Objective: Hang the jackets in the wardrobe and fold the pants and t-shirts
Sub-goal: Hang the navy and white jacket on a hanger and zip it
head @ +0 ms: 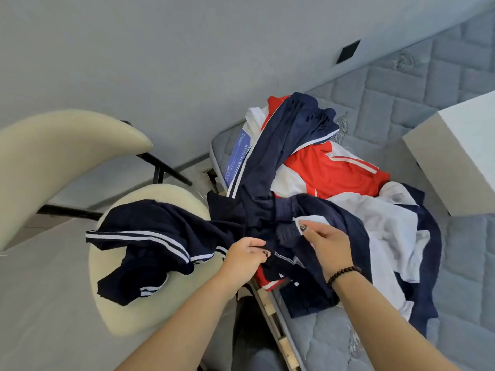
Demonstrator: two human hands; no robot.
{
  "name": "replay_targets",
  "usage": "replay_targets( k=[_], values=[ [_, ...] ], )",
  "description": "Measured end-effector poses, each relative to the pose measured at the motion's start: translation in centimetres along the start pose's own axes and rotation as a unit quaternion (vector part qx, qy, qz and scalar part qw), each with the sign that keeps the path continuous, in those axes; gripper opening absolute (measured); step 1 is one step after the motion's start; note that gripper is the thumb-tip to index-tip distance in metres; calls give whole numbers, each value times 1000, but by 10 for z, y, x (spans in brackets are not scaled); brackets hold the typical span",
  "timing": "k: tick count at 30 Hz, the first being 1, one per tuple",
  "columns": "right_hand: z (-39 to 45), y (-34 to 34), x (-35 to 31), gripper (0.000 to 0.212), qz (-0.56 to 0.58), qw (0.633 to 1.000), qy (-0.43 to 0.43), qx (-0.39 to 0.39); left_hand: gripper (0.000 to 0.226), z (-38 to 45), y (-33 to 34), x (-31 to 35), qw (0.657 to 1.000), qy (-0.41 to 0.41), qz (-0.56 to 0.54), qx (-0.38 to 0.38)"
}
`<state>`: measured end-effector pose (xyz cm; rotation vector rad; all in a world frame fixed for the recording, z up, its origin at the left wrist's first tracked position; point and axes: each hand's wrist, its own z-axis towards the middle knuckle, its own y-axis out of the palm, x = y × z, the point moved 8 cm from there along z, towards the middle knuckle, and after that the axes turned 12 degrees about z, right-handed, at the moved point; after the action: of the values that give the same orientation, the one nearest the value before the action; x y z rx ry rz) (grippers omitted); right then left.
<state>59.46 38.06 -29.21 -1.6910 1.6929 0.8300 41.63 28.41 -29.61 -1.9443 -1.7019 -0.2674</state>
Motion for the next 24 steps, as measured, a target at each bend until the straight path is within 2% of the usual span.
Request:
replay_targets(
  k=[4,7,11,13,16,18,20,22,24],
  values=[
    [-43,71,-66,19,-26,981,-64,-182,43,-32,-19,18,997,57,-47,28],
    [-79,122,-106,24,-64,949,-107,-290,41,-52,-44,21,990,101,-71,66],
    [-123,178,-139,16,-92,908,-131,-386,26,-84,-79,15,982,86,-150,83],
    [-144,203,-148,18,-87,894,-131,-420,19,-98,-103,13,971,99,-184,118],
    [-164,231,-160,26,-86,888,-132,-432,2,-122,-141,10,955,113,-200,190],
    [-168,244,-168,32,-76,893,-133,-423,18,-136,-158,2,946,109,-231,199],
    [-164,253,-173,37,-103,893,-171,-403,23,-151,-176,-9,926,110,-288,219],
    [-154,255,-170,51,-221,877,-240,-354,23,-167,-196,-24,901,116,-332,255],
    [-139,253,-146,81,-382,831,-260,-310,23,-183,-212,-39,877,114,-366,291]
  ],
)
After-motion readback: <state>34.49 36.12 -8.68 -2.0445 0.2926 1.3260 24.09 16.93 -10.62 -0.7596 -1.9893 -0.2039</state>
